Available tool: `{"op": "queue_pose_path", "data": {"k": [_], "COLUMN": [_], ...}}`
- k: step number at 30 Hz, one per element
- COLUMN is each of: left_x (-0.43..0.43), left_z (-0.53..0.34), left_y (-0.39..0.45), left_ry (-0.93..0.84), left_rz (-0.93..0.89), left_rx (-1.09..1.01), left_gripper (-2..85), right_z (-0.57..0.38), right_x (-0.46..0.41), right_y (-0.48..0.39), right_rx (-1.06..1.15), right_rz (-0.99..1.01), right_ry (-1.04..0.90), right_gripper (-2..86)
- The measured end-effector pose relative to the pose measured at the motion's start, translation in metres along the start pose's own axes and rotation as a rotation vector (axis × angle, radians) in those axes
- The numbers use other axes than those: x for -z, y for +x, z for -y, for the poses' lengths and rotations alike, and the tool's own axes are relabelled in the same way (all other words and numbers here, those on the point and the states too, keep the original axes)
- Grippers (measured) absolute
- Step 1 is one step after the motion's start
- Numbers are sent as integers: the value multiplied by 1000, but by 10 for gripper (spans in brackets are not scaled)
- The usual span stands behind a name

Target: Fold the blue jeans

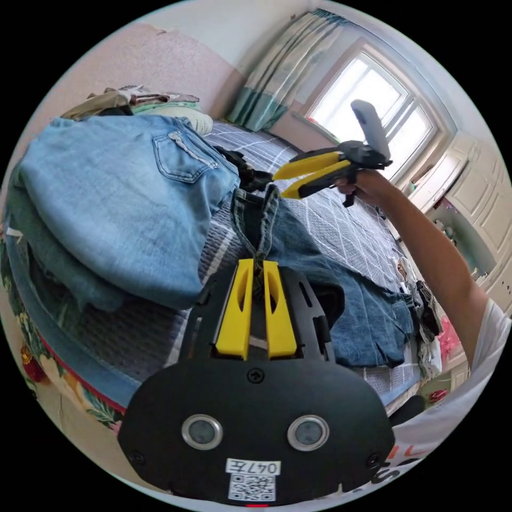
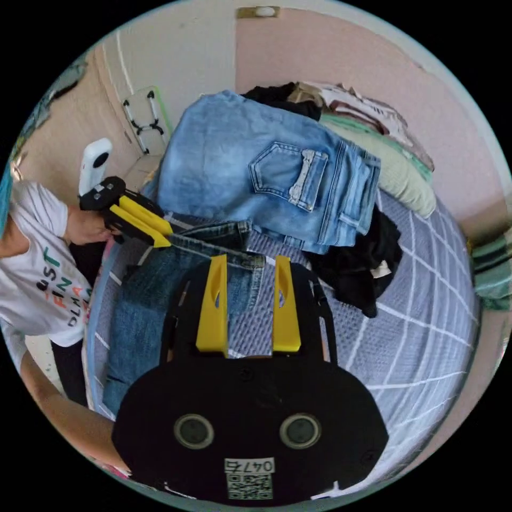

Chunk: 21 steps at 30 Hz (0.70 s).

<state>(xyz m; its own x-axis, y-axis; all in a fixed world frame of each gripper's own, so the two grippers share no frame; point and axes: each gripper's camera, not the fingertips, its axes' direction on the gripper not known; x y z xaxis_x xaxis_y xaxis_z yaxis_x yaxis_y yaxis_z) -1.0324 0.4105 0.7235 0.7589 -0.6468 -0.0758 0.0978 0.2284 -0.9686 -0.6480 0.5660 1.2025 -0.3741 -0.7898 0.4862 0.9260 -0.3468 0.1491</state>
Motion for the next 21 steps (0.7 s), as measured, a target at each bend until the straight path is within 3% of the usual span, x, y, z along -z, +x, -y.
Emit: {"op": "queue_pose_path", "data": {"k": [5, 6, 9, 11, 13, 17, 21], "left_x": [42, 57, 101, 119, 125, 147, 175], "left_z": [17, 25, 48, 62, 68, 41, 37], "left_y": [1, -3, -21, -32, -45, -75, -62], "left_ry": [21, 38, 86, 25, -23, 152, 169], "left_rz": [50, 77, 141, 107, 51, 116, 72], "left_rx": [-161, -182, -193, -213, -161, 57, -18], "left_gripper": [8, 8, 9, 10, 8, 39, 78], "right_z": [-11, -9, -7, -10, -10, -12, -26], "right_x": [-31, -31, -4, 7, 0, -16, 18], "right_y": [40, 39, 29, 30, 31, 41, 27], "right_rx": [-90, -81, -74, -115, -161, -302, -244], "right_rz": [418, 426, 274, 244, 211, 206, 88], "right_ry": [107, 125, 331, 455, 491, 477, 485], "right_gripper": [24, 20, 15, 22, 39, 72, 79]}}
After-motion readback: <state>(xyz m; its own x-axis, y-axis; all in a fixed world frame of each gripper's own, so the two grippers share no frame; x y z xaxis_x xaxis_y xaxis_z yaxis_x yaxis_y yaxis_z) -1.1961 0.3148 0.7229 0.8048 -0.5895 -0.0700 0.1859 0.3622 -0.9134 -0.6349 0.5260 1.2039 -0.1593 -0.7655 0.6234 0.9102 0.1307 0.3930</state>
